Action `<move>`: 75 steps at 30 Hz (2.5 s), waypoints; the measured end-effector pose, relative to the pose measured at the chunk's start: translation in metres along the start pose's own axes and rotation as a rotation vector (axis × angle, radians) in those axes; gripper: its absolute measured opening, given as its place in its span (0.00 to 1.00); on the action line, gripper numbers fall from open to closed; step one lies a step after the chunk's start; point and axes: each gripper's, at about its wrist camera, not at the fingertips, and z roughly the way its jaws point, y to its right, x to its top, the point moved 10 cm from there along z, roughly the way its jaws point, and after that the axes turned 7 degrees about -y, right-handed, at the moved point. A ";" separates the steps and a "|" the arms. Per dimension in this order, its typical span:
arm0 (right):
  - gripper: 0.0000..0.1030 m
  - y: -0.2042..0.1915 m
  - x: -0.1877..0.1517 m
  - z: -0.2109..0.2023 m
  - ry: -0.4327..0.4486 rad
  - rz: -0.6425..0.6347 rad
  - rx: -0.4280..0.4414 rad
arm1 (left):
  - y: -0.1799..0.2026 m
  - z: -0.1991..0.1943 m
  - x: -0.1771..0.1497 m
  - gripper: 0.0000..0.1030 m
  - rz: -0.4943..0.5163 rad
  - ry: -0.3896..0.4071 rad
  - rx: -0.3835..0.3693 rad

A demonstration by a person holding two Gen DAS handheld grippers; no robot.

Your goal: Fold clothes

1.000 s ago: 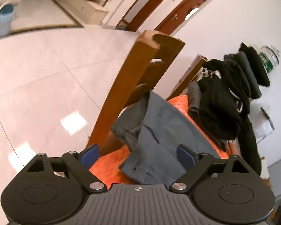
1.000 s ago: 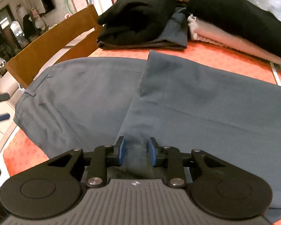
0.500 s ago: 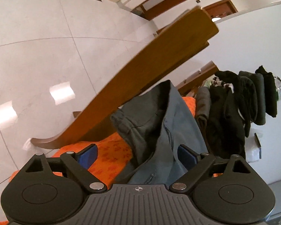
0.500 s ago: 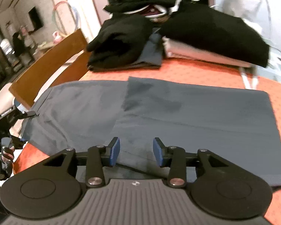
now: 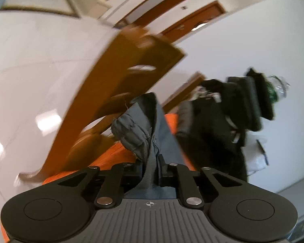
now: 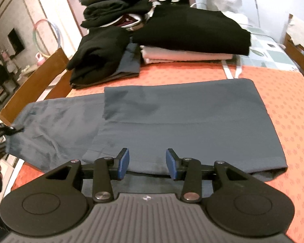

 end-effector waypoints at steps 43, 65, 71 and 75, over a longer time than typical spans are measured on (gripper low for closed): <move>0.48 0.134 -0.051 -0.067 0.127 0.300 -0.135 | 0.301 0.082 -0.298 0.54 1.225 -0.627 -0.469; 0.07 0.068 0.028 0.036 -0.071 0.228 0.201 | 0.195 0.095 -0.162 0.53 0.990 -0.474 -0.119; 0.16 0.079 -0.007 0.037 -0.098 0.261 0.094 | 0.213 0.136 -0.163 0.47 1.053 -0.481 -0.149; 0.30 0.080 -0.001 0.027 -0.046 0.251 0.053 | 0.216 0.169 -0.184 0.46 1.115 -0.548 -0.154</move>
